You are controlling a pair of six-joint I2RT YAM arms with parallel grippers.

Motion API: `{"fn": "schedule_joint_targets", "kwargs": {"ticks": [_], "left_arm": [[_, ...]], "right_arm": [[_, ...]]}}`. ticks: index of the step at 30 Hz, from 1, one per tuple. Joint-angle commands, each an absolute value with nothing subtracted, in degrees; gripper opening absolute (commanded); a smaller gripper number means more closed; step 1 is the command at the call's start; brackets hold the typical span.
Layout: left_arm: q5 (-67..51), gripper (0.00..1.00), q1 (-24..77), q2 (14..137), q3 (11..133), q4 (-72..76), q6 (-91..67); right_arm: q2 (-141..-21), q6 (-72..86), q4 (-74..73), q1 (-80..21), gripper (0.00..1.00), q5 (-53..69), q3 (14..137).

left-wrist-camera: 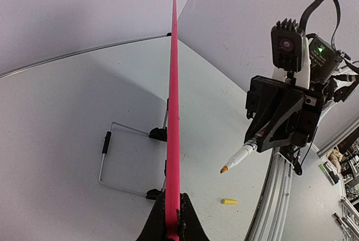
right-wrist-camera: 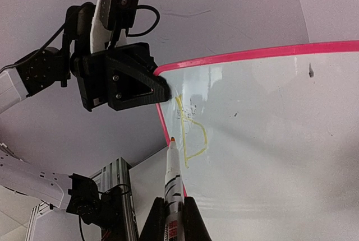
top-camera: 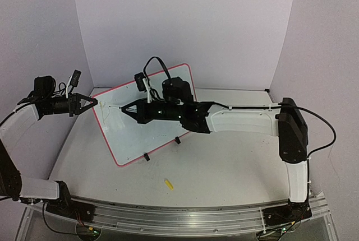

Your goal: Write a sentence on the whiteboard

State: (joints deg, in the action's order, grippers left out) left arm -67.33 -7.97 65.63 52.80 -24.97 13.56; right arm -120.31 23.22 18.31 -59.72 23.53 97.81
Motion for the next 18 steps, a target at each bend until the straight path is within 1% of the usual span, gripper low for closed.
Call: {"fn": "schedule_joint_targets", "kwargs": {"ticks": [1,18], "left_arm": [[-66.61,0.0,-6.93,65.62,53.09,-28.24,13.84],[-66.71,0.0,-6.9,65.63,53.06,-28.27,13.8]], "right_arm": [[-121.67,22.67,19.26,-59.26,0.0,21.96,101.11],[-125.54,23.52,16.96,-58.82,0.0,20.16,105.14]]}}
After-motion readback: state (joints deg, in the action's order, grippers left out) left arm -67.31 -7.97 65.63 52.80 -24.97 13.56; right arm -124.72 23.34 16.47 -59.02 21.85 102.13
